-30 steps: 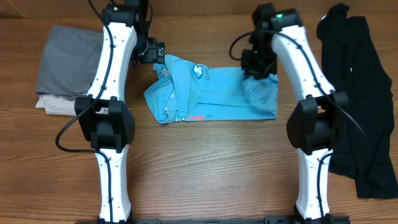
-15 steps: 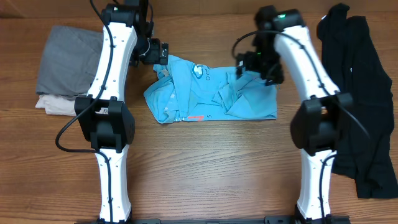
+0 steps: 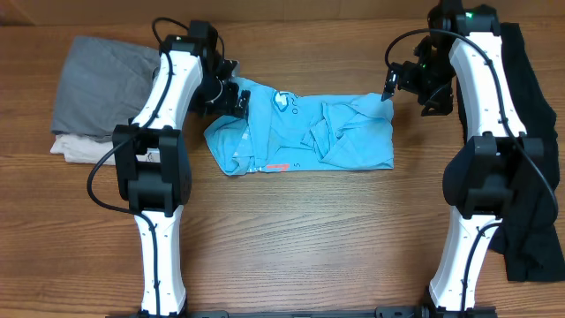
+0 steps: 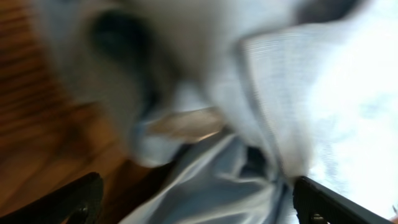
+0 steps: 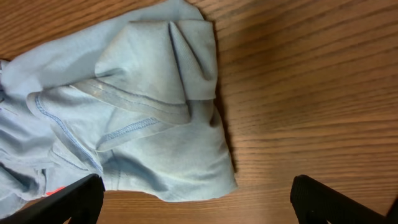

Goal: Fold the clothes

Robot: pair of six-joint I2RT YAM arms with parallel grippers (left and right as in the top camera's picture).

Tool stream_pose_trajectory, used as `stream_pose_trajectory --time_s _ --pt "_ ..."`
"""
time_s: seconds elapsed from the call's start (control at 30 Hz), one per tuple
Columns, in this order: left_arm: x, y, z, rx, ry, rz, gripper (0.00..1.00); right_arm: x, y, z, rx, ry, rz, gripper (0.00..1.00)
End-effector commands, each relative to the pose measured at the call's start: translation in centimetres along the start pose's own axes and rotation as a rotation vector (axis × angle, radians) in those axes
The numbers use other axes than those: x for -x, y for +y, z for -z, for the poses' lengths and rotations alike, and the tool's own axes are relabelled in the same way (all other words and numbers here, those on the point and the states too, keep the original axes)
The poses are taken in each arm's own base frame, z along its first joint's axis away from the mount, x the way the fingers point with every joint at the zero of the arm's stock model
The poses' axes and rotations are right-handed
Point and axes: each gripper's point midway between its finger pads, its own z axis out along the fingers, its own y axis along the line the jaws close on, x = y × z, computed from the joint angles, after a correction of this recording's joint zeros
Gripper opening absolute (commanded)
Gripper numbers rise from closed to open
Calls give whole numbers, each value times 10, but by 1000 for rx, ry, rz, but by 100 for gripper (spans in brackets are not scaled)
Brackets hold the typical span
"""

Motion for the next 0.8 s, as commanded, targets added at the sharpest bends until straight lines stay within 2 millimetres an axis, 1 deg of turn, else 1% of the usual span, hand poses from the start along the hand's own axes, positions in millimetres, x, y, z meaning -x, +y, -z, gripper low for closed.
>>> stream_pose_trajectory --time_s 0.0,0.1,0.23,0.37,0.4,0.47,0.5,0.53,0.6,0.63,0.7,0.77 --pt "6 -30 2 -167 -57 -183 100 4 3 25 14 -67 33 100" --pt "7 -30 0 -172 -67 -190 100 4 3 25 14 -67 33 100" --pt "1 -29 -9 -177 -51 -183 100 3 3 25 14 -66 33 100" --pt "-14 -36 -23 -230 -10 -163 100 3 4 25 14 -66 34 100" --pt "-18 -37 -26 -234 2 -156 96 4 4 25 14 -67 34 100" --pt "-27 -38 -34 -237 30 -129 84 4 4 25 14 -67 34 100" --pt "-30 -38 -38 -233 40 -114 71 4 4 25 14 -67 34 100" --pt "-32 -36 -41 -225 48 -95 54 4 4 25 14 -67 34 100" --pt "-33 -28 -44 -175 58 -31 9 3 4 24 14 -66 33 100" --pt "-31 -23 -44 -145 58 9 4 3 4 24 14 -65 33 100" --pt "-24 -6 -37 -73 35 110 4 2 3 24 13 -59 32 99" --pt "-16 3 -26 -45 9 161 4 -1 3 24 10 -50 31 96"
